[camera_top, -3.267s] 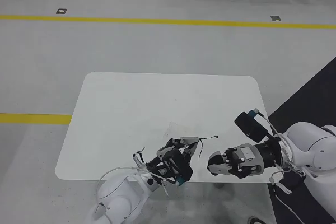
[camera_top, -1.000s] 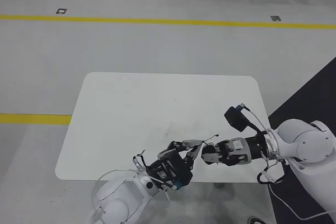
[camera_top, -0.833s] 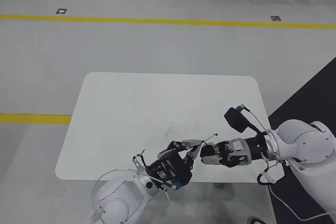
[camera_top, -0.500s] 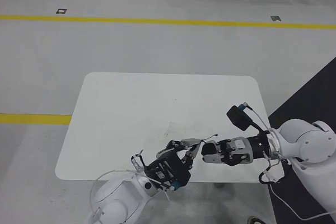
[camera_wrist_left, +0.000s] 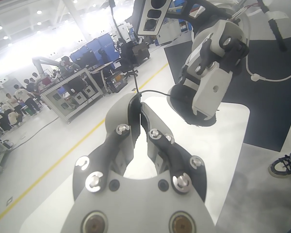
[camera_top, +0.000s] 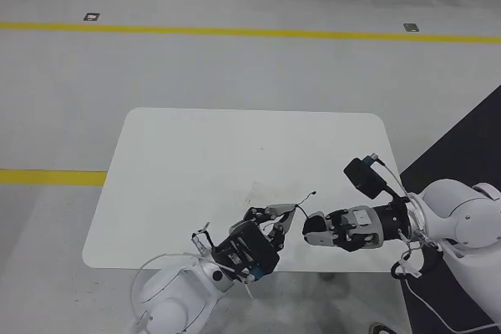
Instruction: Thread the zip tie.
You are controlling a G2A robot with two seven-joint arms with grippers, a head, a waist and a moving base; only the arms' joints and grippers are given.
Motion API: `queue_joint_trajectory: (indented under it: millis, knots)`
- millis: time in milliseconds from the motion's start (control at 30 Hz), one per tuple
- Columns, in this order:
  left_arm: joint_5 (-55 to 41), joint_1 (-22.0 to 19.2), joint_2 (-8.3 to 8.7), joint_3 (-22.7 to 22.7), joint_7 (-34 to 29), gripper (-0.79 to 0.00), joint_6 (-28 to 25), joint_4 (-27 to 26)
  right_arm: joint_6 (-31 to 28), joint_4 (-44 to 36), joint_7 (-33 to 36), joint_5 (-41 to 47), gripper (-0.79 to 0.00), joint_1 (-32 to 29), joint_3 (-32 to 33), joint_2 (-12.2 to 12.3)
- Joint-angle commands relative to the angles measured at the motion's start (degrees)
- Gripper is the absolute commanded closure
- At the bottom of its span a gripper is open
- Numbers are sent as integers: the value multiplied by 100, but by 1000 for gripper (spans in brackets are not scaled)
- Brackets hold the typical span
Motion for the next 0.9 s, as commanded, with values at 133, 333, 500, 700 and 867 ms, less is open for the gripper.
queue_joint_trajectory:
  millis: [133, 333, 500, 700, 867]
  knots:
    - [-46, 14, 3, -16, 40, 0, -4, -16, -44, 102, -60, 277, -108, -54, 80, -1]
    - [-54, 41, 5, -22, 72, 0, 26, -7, -81, 125, -17, 436, -95, -61, 111, -3]
    - [-38, 42, 9, -24, 72, 0, 11, -33, -84, 118, -4, 445, -46, -66, 127, -5]
    - [-37, 36, 9, -11, 61, 0, 1, -41, -54, 92, -18, 433, 0, -70, 123, -10]
    - [-29, 34, 9, -8, 52, 0, 19, -33, -29, 97, -31, 435, 0, -76, 116, -15]
